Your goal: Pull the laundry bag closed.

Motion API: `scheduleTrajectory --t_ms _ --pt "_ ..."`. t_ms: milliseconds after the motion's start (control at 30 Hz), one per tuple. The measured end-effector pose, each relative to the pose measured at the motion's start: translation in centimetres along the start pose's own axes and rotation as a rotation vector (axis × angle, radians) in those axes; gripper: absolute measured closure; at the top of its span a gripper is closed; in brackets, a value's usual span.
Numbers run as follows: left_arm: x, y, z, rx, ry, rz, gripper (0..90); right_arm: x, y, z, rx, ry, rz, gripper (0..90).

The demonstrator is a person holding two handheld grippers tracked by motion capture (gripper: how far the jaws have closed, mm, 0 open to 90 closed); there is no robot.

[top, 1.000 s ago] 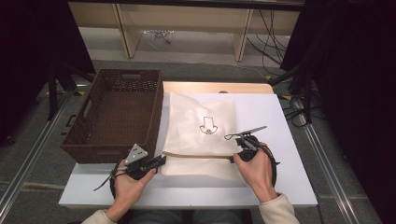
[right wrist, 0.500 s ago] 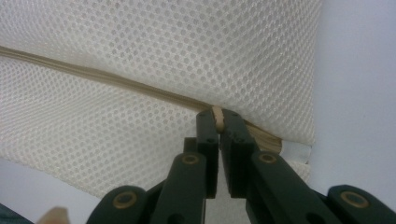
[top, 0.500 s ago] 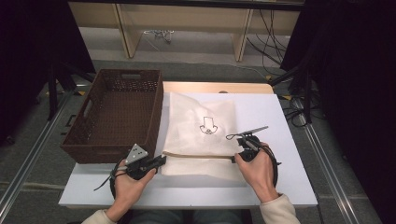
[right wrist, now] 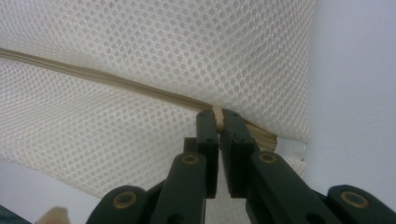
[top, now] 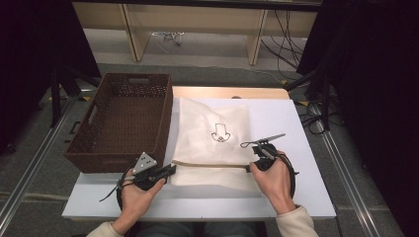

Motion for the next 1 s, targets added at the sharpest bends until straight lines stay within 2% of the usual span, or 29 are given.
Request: scheduleTrajectory --t_ms 100,133,233,400,467,533,600,700,767,867,1000 --pt "0.01 0.00 0.01 0.001 0.000 0.000 85.3 0.02 -0.01 0.07 0.000 -0.004 0.001 87.6" --pt "0.01 -0.01 0.01 -0.001 -0.002 0.000 85.3 -0.03 -0.08 0.01 0.017 -0.010 -0.003 87.6" --pt "0.04 -0.01 0.06 0.001 -0.001 0.000 85.3 0.01 -0.06 0.24 -0.011 -0.001 0.001 87.6" --pt "0.05 0.00 0.06 0.000 -0.002 0.001 85.3 0.01 -0.08 0.49 -0.011 -0.006 0.006 87.6" --pt "0.05 -0.01 0.10 -0.007 0.000 0.001 85.3 -0.06 -0.17 0.49 0.010 -0.010 -0.001 87.6" --pt "0.06 -0.02 0.11 -0.016 0.001 0.002 85.3 -0.10 -0.15 0.61 0.005 -0.002 0.000 87.6" --pt "0.07 0.00 0.04 0.003 0.000 0.001 85.3 -0.10 -0.10 0.70 0.009 -0.011 0.009 87.6" --pt "0.08 0.00 0.12 -0.002 -0.002 0.002 85.3 -0.26 -0.18 0.63 0.028 -0.004 0.002 87.6" --pt "0.07 -0.01 0.06 0.000 -0.004 0.000 85.3 -0.21 -0.15 0.77 0.009 -0.001 0.004 87.6" --pt "0.09 0.01 0.13 -0.001 -0.006 0.002 85.3 -0.32 -0.17 0.74 0.033 -0.005 0.005 87.6" --pt "0.07 0.02 0.12 -0.001 -0.007 0.002 85.3 -0.28 -0.13 0.91 0.019 -0.002 0.008 87.6"
Point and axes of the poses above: each handheld gripper's, and its own axes: x roughly forward along the jaws, y roughly out of its top, z roughly to its right, the point moved 7 cm from there along x, roughly forward along the jaws, and after that the axes turned 6 degrees about -z, right-handed, at the moved point
